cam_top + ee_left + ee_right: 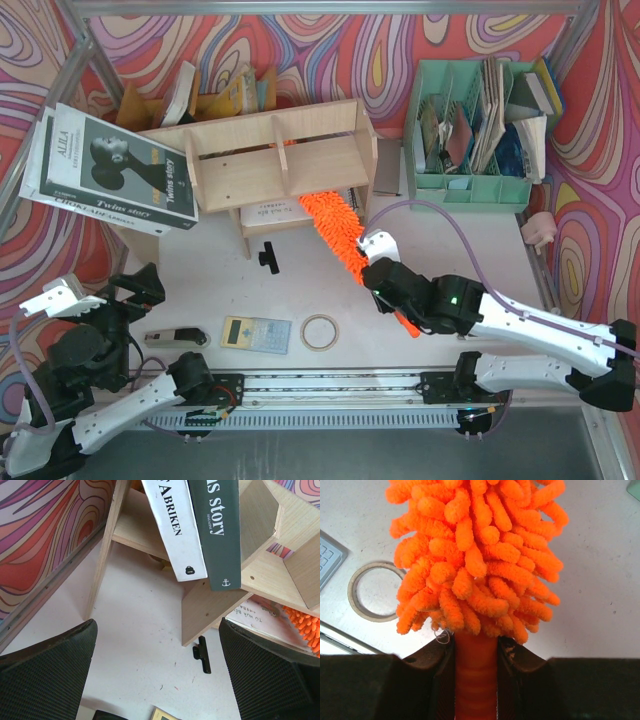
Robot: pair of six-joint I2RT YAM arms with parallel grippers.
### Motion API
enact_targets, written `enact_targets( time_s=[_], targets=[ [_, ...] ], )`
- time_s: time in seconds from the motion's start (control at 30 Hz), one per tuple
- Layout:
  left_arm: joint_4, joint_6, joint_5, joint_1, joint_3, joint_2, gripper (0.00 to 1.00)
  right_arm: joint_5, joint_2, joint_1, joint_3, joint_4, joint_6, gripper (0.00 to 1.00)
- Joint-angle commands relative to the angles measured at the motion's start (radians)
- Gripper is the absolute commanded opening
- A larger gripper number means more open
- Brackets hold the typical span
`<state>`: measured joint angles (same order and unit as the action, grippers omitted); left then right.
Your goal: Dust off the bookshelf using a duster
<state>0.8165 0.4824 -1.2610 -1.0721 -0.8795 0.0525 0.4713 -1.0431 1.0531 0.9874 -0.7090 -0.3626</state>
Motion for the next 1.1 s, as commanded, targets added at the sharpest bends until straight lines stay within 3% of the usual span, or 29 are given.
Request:
enact_targets(
  time_s=[0.0, 0.2, 0.43, 0.73, 1.07],
  targets=[
    [-0.005, -0.008, -0.001, -0.003, 0.008, -0.012, 0.99, 0.089, 0.038, 0.001, -0.009, 0.07, -0.034, 0.0],
    [-0.008, -0.007, 0.0, -0.003, 0.009, -0.009, 0.99, 0.256, 0.065, 0.001, 0.017, -0.118, -0.223, 0.0],
    [-0.006, -0.006, 0.004, -0.003, 0.009, -0.011, 0.98, 0.287, 0.067, 0.0, -0.013, -0.191, -0.34, 0.0],
    [-0.007, -0.006, 0.005, -0.003, 0.008, -0.013, 0.98, 0.21, 0.033, -0.001, -0.127, -0.044, -0.305, 0.0],
    [-0.008, -0.007, 0.005, -0.003, 0.01, -0.012, 0.99, 0.242, 0.065, -0.001, -0.048, -0.008, -0.199, 0.0]
  ],
)
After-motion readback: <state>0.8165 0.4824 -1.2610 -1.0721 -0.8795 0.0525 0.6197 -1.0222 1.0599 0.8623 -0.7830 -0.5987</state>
